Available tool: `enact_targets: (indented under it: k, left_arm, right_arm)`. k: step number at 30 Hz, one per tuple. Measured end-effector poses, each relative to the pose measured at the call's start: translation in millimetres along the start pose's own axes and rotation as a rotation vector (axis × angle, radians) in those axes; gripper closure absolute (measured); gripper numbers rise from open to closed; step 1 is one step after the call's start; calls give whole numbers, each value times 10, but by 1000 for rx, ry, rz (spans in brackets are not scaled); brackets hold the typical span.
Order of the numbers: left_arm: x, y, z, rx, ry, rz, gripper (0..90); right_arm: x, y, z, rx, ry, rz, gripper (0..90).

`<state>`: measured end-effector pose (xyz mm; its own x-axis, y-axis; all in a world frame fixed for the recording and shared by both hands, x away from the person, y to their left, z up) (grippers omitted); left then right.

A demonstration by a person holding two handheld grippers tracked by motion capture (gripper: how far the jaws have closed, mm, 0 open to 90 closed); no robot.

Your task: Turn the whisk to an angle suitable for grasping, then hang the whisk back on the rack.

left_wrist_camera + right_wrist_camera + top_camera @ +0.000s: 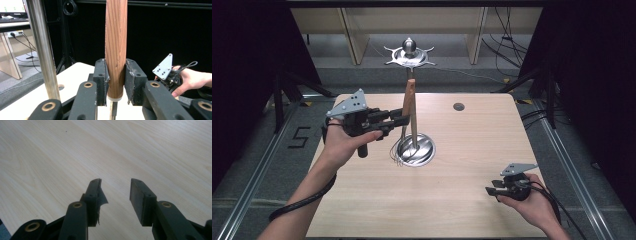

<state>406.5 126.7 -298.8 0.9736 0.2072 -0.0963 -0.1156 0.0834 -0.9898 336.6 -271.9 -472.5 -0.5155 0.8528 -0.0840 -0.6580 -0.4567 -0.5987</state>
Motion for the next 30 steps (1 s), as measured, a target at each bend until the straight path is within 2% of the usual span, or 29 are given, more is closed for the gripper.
enact_targets:
  k: [1, 2, 3, 4, 5, 7, 9, 10, 11, 13, 14, 15, 17, 20, 24, 25, 26, 28, 30]
  left_arm:
    - [0, -14, -7, -2, 2, 0, 721]
    - [4, -28, -15, -5, 7, -3, 721]
    - [7, -38, -22, -7, 9, -1, 721]
    - [11, -48, -30, -7, 12, -1, 721]
    - [17, -66, -46, -5, 16, 0, 721]
    - [23, -75, -52, -1, 18, -4, 721]
    - [27, -93, -63, -5, 21, -3, 721]
    - [23, -101, -69, -8, 25, 0, 721]
    - [21, -111, -69, -7, 27, -5, 721]
    - [7, -128, -68, -7, 32, -9, 721]
    - [-1, -137, -68, -11, 35, -9, 721]
    - [-4, -146, -64, -11, 35, -9, 721]
    - [-1, -161, -56, -16, 39, -12, 721]
    - [16, -172, -49, -18, 41, -3, 721]
    - [41, -183, -59, -13, 45, -5, 721]
    - [47, -188, -67, -13, 46, -4, 721]
    - [50, -190, -71, -13, 47, -4, 721]
    - [59, -199, -76, -16, 48, -3, 721]
    - [65, -203, -77, -19, 51, 3, 721]
  right_arm:
    - [-1, 8, -32, -41, 8, 5, 612]
    - [0, 5, 7, -1, -2, -7, 612]
    - [-5, 9, 7, 0, -1, -12, 613]
    - [-28, 14, -35, -46, 14, 8, 612]
    - [-23, 20, -34, -43, 3, -22, 612]
    - [-18, 24, -24, -23, 2, -30, 612]
    - [-27, 27, -26, -25, 1, -27, 613]
    - [-49, 30, -29, -29, 5, 3, 613]
    - [-43, 20, -3, -6, -3, -14, 612]
    - [-17, 14, -22, -32, 2, -40, 613]
    - [-22, 2, -2, -12, 1, -17, 612]
    - [-22, 2, -2, -12, 1, -17, 612]
    - [-19, 0, -31, -46, 13, 8, 613]
    - [18, -6, -22, -40, 0, -32, 613]
    - [-11, -18, -3, -12, -6, 4, 613]
    - [-4, -14, -7, -11, -5, -13, 613]
    - [-20, -12, -16, -16, -3, -1, 613]
    - [-16, -5, -16, -8, -1, -16, 613]
    - [-38, -1, -30, -23, 6, 6, 613]
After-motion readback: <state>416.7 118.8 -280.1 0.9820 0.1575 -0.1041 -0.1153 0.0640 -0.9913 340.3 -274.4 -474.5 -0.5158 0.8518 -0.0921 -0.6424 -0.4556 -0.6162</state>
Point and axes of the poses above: each handheld gripper's, and its own axes: z roughly backward along the jaws, y roughly out of its underside, x roughly to its left, the point moved 2 cm from there along -z, roughly forward along the jaws, and after that the axes turned 13 degrees about y, right-handed, at the moved point
